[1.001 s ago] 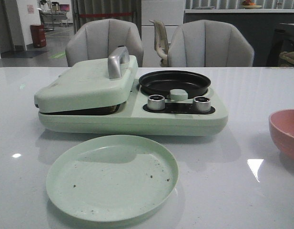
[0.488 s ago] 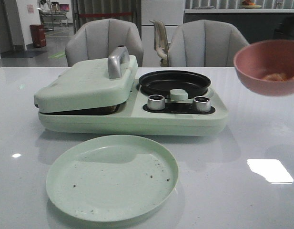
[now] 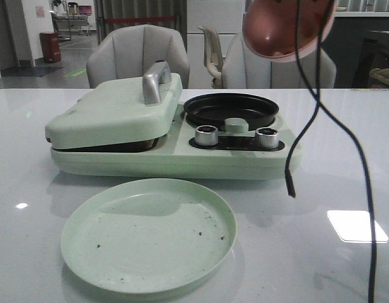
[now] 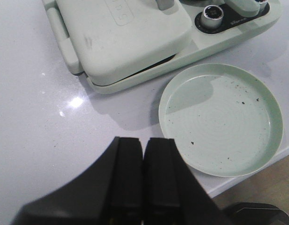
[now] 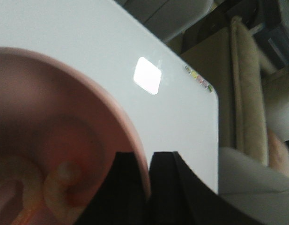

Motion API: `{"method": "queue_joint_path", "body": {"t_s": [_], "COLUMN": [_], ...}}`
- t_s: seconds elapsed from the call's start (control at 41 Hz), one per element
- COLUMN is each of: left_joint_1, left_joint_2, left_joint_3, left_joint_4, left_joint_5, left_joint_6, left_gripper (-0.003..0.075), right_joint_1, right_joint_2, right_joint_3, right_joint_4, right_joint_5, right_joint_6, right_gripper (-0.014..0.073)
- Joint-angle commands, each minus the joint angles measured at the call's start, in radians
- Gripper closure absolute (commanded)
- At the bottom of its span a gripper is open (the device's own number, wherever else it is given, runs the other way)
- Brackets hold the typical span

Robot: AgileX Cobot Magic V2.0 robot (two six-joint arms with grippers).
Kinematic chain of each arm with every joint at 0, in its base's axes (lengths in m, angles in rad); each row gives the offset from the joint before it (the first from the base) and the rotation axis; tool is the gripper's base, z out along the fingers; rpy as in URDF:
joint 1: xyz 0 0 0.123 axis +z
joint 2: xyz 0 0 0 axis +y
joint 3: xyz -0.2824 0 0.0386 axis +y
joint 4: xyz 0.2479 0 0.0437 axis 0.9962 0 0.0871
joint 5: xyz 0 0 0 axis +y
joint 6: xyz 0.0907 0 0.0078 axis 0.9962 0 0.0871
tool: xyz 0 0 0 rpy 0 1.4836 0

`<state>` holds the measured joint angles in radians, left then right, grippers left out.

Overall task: Make breakfast with bread and shrimp
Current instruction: 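Grasp the pink bowl rim, lift and tip shrimp into the pan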

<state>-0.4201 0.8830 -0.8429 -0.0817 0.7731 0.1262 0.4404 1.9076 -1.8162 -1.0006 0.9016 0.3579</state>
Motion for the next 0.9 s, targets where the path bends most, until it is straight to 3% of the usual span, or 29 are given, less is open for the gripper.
{"method": "queue_joint_path", "body": {"t_s": [0.0, 0.391, 0.879], "left_joint_1": [-0.008, -0.008, -0.008], "left_joint_2": [-0.004, -0.004, -0.004], "left_joint_3": [-0.027, -0.027, -0.027], "left_joint_4": [-0.006, -0.006, 0.031], "left_joint_5": [-0.070, -0.070, -0.072], "left_joint_6": [-0.009, -0.009, -0.009], "left_gripper": [0.0619, 0.0619, 0.0619], "right_joint_1": [0.054, 0.177, 0.182], "right_joint_2": [0.007, 0.151, 0.103], "right_joint_3": [-0.091, -0.157, -0.168], "right_joint_4": [-0.233, -0.789, -0.799], "right_joint_5": [0.019, 0.134, 0.171], "right_joint_6": [0.039, 0.142, 0.137], "right_gripper": [0.0549, 0.0549, 0.0549]}}
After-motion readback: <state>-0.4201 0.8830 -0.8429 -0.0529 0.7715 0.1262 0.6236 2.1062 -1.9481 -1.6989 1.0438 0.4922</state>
